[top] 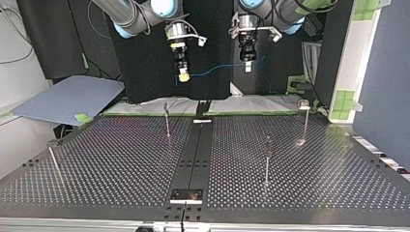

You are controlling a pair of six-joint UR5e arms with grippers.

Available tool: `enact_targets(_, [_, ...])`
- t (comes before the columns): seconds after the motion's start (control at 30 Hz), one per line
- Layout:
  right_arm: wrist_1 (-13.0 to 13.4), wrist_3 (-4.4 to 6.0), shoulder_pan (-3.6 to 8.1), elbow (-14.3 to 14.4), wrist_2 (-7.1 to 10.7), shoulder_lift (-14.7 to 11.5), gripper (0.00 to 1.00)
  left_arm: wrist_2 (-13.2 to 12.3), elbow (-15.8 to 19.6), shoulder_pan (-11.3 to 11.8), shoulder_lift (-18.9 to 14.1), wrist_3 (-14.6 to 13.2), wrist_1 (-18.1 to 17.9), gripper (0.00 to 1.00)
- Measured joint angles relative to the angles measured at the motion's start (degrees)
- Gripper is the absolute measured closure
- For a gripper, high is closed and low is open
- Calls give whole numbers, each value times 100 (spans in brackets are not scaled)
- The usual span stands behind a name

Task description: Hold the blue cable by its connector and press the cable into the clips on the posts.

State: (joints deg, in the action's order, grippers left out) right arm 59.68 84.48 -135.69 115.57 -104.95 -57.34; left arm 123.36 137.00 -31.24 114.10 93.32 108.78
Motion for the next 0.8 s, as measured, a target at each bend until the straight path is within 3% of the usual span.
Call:
enact_targets(0.63, [-1,-3,1,-5,-3,0,100,3,0,6,7,-2,0,99])
enact_targets(0.8, [-133,-63,-83,-136,-127,130,100,153,0,155,155,-152,-147,99])
